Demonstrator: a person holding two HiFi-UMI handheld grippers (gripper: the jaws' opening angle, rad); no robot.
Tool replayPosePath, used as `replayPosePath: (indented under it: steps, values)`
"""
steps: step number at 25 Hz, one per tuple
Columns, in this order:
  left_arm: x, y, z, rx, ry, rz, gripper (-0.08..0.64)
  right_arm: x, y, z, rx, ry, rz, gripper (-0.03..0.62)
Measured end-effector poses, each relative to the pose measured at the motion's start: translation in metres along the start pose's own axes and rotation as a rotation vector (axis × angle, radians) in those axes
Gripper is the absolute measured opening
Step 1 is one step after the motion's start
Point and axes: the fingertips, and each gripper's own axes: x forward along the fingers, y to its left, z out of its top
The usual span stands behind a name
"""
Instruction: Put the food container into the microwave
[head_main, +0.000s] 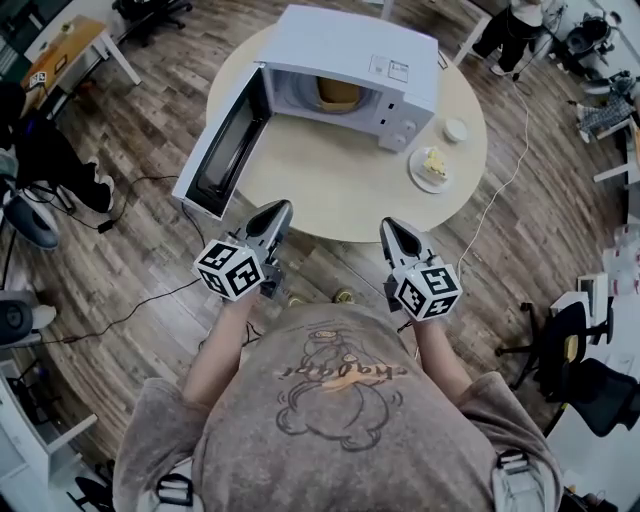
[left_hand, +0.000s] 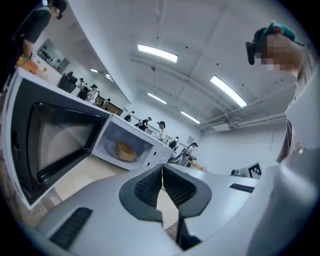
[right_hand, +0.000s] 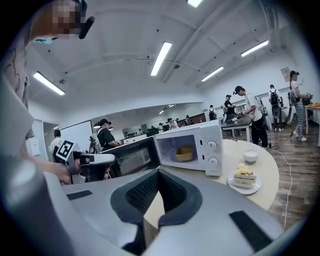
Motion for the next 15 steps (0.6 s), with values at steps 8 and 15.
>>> replayPosePath:
  steps: [8,15]
  values:
    - [-0.007,0.001,0.002,0.169,-0.040,0.099,0.032,0.008,-0.005,-0.004,-0.053,0.011,0.005,0.000]
    - [-0.012,-0.001,0.000,0.294,-0.064,0.147,0.032,0.010,-0.009,-0.005,-0.097,-0.014,-0.017,0.000]
